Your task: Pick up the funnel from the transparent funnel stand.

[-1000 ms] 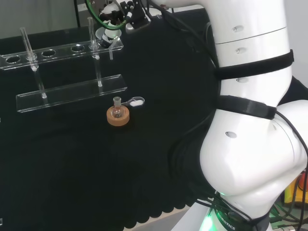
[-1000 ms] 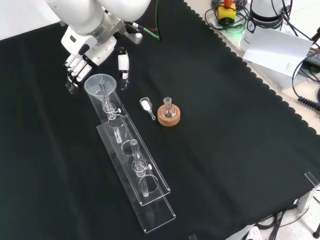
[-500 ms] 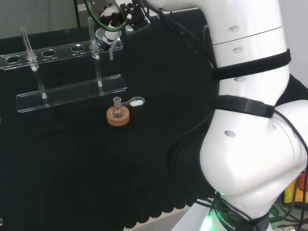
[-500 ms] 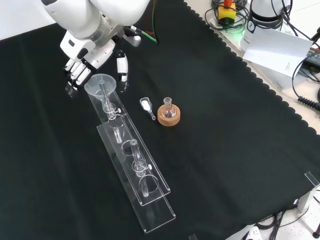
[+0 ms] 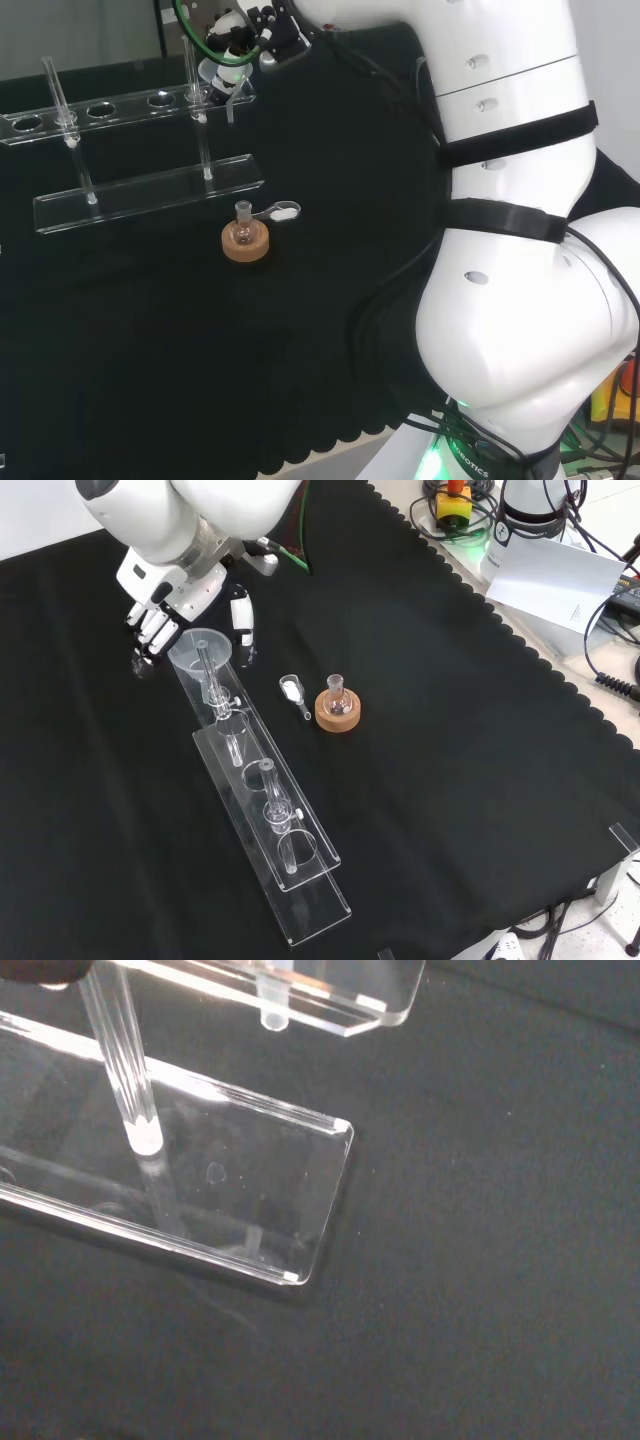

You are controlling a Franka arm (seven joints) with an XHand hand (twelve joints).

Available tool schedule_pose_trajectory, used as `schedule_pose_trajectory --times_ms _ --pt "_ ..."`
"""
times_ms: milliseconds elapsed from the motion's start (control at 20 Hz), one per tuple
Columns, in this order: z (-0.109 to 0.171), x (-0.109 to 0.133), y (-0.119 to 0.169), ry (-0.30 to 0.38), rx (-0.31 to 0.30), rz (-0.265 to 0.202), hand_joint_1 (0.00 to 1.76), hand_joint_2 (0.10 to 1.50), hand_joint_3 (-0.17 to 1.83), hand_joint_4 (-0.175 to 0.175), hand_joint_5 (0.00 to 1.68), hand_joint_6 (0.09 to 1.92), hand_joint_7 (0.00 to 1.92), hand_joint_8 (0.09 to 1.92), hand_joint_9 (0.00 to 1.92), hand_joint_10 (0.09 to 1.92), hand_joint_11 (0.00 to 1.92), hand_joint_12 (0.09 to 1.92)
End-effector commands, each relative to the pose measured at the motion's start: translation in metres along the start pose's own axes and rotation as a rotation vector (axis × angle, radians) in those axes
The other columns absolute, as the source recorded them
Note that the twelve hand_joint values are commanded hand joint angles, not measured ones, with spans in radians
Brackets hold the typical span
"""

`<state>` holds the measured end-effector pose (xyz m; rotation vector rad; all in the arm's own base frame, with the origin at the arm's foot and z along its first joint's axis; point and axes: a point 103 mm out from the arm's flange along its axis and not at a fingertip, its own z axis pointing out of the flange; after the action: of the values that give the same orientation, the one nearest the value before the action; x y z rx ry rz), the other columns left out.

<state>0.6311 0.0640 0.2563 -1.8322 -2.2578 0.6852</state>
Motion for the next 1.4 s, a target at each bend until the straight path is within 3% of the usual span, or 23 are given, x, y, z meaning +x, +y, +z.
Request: schedule_pose_trajectory --times_ms 50,250,450,550,650,750,850,1100,1400 --pt "0.001 0.002 0.001 -0.014 0.007 0.001 0.63 0.77 0.23 -0.091 0.05 0.09 0.0 0.67 0.37 0.77 0.12 1.46" --pt "-0.001 0.003 0.0 -0.029 -0.007 0.001 0.66 0.77 0.24 -0.083 0.15 0.09 0.0 0.71 0.38 0.76 0.11 1.46" --pt "-0.005 0.003 -0.002 -0.051 -0.036 0.012 0.69 0.77 0.28 -0.064 0.37 0.1 0.03 0.74 0.41 0.74 0.12 1.45" --pt "-0.006 0.003 -0.003 -0.062 -0.038 0.016 0.72 0.76 0.32 -0.046 0.52 0.24 0.1 0.73 0.46 0.7 0.13 1.43" --pt "-0.008 0.004 -0.004 -0.072 -0.043 0.02 0.74 0.76 0.36 -0.02 0.63 0.56 0.15 0.71 0.49 0.67 0.15 1.42" --pt "-0.009 0.003 -0.005 -0.079 -0.053 0.025 0.76 0.75 0.39 -0.006 0.66 0.77 0.18 0.72 0.51 0.67 0.16 1.41" --pt "-0.012 0.004 -0.006 -0.086 -0.072 0.028 0.76 0.75 0.4 -0.002 0.68 0.85 0.19 0.72 0.52 0.67 0.16 1.41" --pt "-0.023 0.004 -0.016 -0.118 -0.102 0.031 0.78 0.74 0.41 0.0 0.69 0.89 0.2 0.73 0.52 0.67 0.17 1.41" --pt "-0.05 -0.001 -0.042 -0.13 -0.12 0.065 0.78 0.73 0.44 -0.002 0.67 0.91 0.2 0.73 0.55 0.68 0.17 1.41"
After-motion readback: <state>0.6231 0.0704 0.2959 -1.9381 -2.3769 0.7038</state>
